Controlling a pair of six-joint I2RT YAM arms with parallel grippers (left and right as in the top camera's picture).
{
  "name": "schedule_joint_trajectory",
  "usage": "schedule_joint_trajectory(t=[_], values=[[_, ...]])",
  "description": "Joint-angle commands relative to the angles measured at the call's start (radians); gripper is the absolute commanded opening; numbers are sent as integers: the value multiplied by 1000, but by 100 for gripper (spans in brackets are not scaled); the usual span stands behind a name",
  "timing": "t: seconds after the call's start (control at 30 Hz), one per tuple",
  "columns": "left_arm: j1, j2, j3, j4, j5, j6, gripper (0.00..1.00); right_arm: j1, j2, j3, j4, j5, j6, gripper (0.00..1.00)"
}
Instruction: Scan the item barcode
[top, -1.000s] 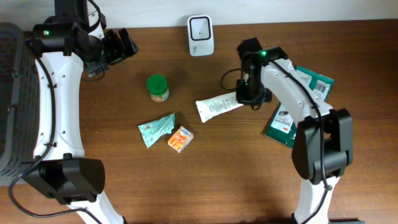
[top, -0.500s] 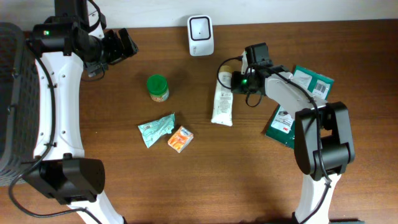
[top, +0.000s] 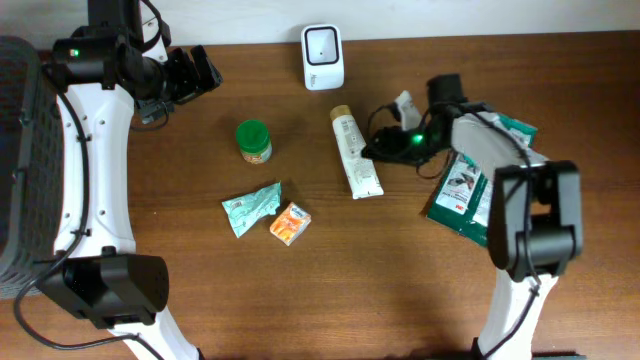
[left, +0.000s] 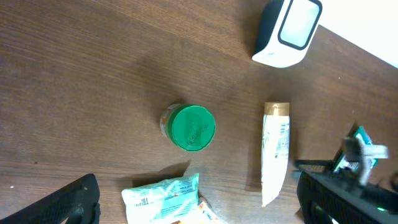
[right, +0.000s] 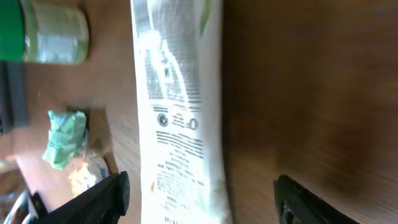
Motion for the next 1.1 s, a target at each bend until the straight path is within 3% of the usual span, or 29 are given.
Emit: schedule_joint_trajectory(t=[0.0,0.1,0.17,0.27,0.37,0.4,0.53,0.7,0.83,0.93,1.07], values=[[4,-15,10,-1,-6,9,99,52,83,-1,8,-74,-31,72],[4,-15,10,-1,-6,9,99,99,115,-2,25,-79,-31,71],[4,-15,10,-1,-6,9,99,122,135,-2,61,-50,36,61],[4,-15,10,-1,-6,9,99,121,140,-2,117,-31,143,28],[4,-15,10,-1,-6,9,99,122,140,-2,180,-31,196,17],[4,-15,10,-2,-6,9,99,123,140,-2,201,-35,208,4],[4,-15,10,-1,-6,9,99,121,100,-2,124,-9,194,4],[4,-15,10,-1,-6,9,99,124,-150,7,-212,303,121,4],[4,-15,10,-1,-6,9,99,179,-220,8,-393,625,78,4],[4,-15,10,-1,-6,9,99,277,-176,8,-405,804,74,4],[4,-15,10,-1,-6,9,99,343,-135,7,-391,834,87,4]])
